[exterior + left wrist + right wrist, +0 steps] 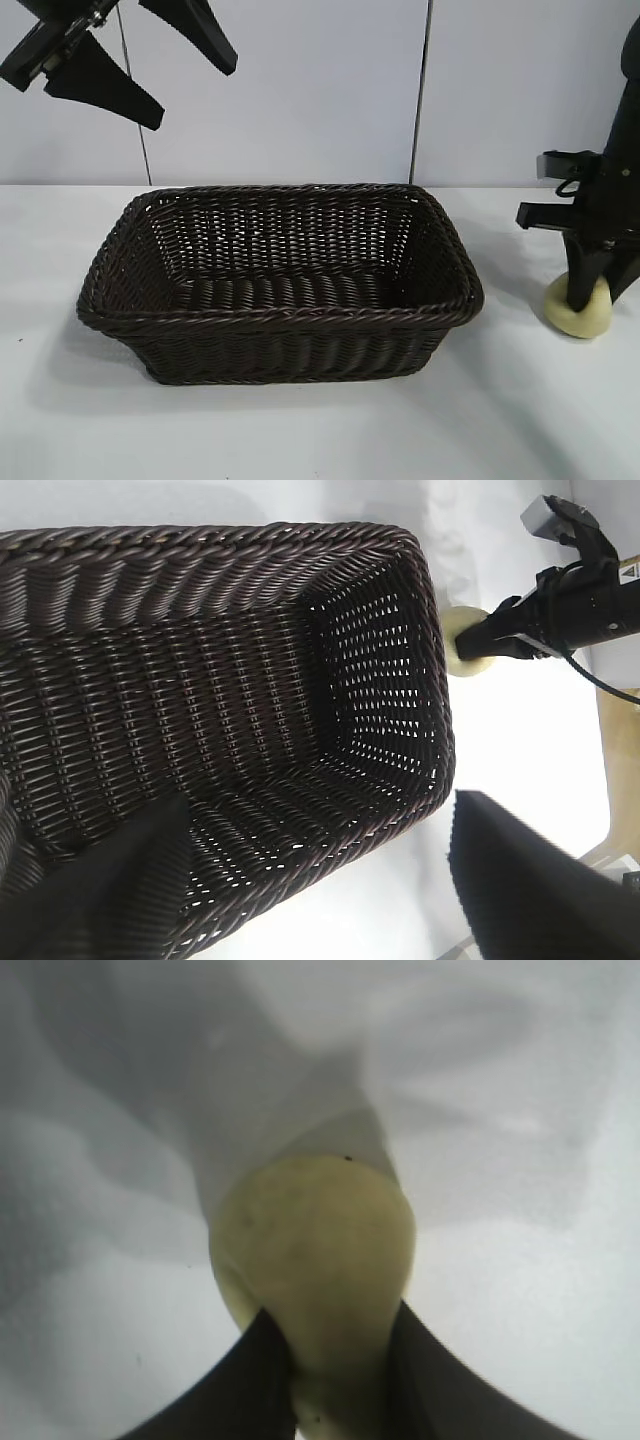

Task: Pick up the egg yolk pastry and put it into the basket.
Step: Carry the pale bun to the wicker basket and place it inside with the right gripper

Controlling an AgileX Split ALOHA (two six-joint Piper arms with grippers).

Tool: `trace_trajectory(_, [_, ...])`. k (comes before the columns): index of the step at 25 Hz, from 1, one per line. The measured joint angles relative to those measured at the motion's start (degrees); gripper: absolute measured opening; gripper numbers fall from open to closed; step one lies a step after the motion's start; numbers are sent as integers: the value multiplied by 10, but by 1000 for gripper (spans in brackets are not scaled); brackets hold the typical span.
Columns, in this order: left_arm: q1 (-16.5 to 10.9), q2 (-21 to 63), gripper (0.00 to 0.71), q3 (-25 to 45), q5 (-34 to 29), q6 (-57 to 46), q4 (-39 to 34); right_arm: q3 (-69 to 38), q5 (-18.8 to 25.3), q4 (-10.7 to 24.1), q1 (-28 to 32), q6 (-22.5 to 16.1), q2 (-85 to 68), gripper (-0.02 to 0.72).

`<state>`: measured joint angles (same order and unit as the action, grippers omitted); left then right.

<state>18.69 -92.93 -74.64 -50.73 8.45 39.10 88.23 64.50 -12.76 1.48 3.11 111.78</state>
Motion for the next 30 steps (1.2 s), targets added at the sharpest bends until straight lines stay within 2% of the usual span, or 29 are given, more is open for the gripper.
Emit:
trace_trajectory(6, [0, 0, 526, 0, 0, 0, 0, 19, 31, -73, 0, 24, -70, 138])
trace_trajectory(8, [0, 0, 526, 0, 0, 0, 0, 20, 41, -87, -7, 32, -81, 138])
trace_trajectory(13, [0, 0, 526, 0, 0, 0, 0, 20, 46, -89, -69, 36, -85, 138])
trace_trajectory(19, [0, 0, 526, 0, -1, 0, 0, 20, 23, -96, -155, 28, -85, 138])
trace_trajectory(26, [0, 0, 526, 0, -1, 0, 0, 20, -1, -96, -223, 14, -67, 137])
trace_trajectory(30, [0, 0, 526, 0, -5, 0, 0, 20, -26, -95, -242, 2, -50, 137])
